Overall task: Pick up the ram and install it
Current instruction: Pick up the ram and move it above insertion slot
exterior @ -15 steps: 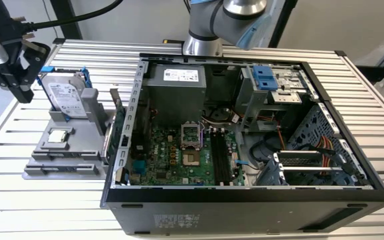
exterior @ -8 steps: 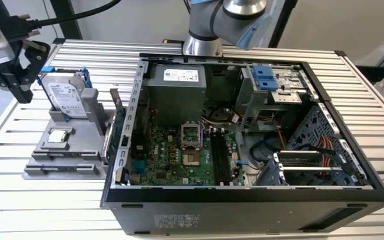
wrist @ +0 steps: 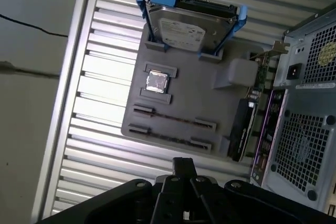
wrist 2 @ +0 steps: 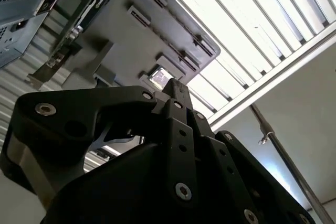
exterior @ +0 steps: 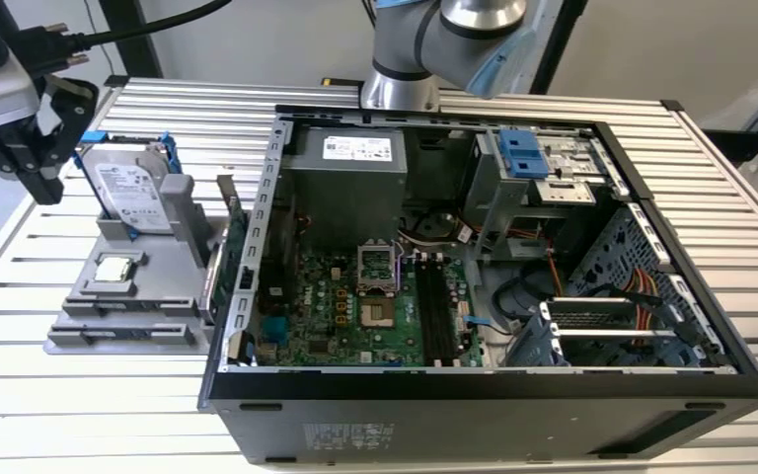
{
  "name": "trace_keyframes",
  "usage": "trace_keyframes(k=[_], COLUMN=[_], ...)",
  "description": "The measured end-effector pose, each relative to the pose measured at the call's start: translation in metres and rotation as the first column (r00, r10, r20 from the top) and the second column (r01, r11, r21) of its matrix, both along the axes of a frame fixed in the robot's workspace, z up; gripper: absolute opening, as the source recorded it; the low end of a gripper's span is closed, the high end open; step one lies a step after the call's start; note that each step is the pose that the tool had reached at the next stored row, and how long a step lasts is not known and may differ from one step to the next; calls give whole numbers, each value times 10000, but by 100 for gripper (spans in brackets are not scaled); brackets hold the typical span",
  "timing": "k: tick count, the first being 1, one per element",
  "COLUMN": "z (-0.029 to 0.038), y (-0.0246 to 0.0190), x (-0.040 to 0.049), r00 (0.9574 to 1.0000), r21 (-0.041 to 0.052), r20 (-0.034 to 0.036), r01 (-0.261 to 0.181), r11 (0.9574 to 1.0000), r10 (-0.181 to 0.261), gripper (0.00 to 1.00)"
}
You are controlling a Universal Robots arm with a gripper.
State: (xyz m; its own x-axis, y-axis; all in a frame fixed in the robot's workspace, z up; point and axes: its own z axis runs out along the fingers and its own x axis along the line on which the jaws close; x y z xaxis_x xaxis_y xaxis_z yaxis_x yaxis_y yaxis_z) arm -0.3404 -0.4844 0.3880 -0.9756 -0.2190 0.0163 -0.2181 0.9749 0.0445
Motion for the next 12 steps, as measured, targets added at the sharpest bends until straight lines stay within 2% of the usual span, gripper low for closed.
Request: trace_keyframes(k=[6, 12], z=[0, 0], y=[0, 0], x=[0, 0], r00=[9981, 9932], r21=[-1, -5], r20=[0, 0], r01=[-611, -1166], r11=[9981, 9932], r10=[611, 1166], gripper=[0, 0])
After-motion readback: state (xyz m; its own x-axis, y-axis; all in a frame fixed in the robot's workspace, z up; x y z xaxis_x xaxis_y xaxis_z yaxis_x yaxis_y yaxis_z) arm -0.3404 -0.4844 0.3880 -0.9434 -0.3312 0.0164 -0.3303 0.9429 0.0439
